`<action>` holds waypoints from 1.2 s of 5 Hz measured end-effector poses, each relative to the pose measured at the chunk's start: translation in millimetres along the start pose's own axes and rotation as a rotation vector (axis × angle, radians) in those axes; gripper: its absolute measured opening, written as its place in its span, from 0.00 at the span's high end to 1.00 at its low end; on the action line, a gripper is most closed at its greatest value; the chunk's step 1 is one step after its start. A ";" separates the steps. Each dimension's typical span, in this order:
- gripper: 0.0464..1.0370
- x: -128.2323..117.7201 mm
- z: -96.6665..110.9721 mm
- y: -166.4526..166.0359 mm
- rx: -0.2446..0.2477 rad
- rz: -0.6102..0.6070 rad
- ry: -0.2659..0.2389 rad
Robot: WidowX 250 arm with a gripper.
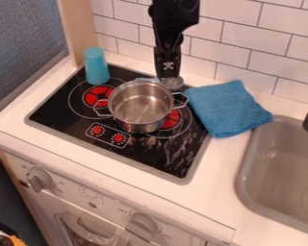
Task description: Moved the blue glue to the bottom right corner of the burner
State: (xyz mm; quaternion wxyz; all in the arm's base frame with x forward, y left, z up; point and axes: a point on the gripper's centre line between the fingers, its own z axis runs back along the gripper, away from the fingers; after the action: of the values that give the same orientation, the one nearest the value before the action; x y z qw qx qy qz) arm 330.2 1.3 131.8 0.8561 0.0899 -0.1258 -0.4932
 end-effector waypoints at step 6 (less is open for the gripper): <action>0.04 -70.5 -36.9 76.6 0.052 0.547 0.145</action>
State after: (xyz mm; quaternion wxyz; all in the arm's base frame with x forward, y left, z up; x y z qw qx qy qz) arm 370.4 101.6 109.0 0.9615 0.1097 -0.0966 -0.2328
